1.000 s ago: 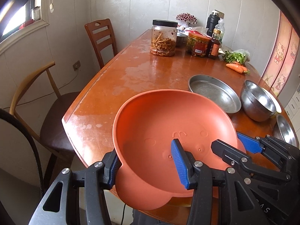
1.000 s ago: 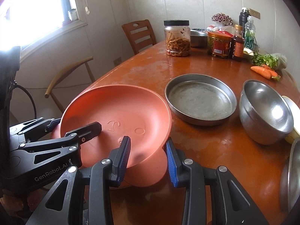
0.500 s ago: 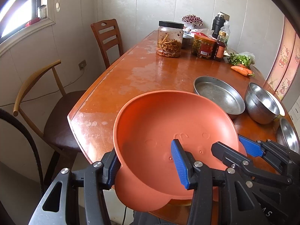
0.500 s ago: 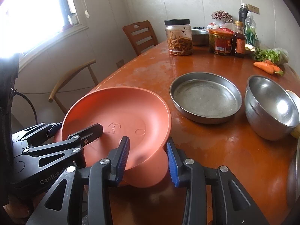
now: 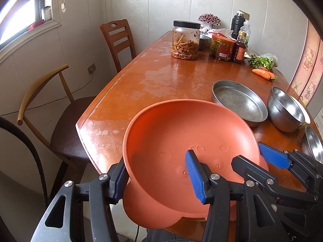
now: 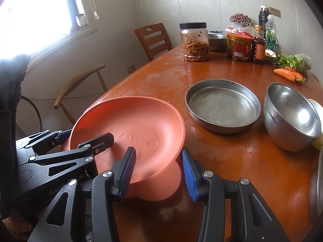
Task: Organize plates and bowls
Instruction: 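Lift the orange plate with the left tool and carry it toward the yellow plate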
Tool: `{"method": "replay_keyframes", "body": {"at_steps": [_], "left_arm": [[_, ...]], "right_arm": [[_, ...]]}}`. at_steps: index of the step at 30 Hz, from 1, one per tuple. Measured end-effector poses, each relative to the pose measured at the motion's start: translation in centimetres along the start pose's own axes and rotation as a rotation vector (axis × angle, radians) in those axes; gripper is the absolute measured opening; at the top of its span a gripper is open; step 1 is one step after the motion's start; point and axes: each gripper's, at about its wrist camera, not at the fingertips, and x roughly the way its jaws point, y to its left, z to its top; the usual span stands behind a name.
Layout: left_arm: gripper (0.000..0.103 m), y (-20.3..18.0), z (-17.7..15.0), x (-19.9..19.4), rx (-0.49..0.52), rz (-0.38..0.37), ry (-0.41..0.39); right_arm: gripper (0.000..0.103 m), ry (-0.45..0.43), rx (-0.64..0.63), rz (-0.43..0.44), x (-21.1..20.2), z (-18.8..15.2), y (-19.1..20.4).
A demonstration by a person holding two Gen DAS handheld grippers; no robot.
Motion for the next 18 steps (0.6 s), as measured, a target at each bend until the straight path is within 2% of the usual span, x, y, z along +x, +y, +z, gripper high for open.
{"method": "replay_keyframes", "body": {"at_steps": [3,10,14,18], "left_arm": [[0.059,0.1,0.0,0.1,-0.004,0.003,0.003],[0.060,0.3,0.1,-0.2,-0.010,-0.009,0.000],[0.062,0.4,0.2,-0.7,-0.016,-0.026,-0.015],[0.069,0.2,0.2,-1.2,-0.016,-0.023,-0.027]], "right_arm": [[0.053,-0.006,0.003,0.002,-0.2,0.0,-0.1],[0.058,-0.007,0.009,0.010,-0.4,0.0,-0.1],[0.064,-0.018,0.015,0.005,-0.9,0.0,-0.3],[0.066,-0.030,0.023,0.001,-1.4,0.0,-0.6]]}}
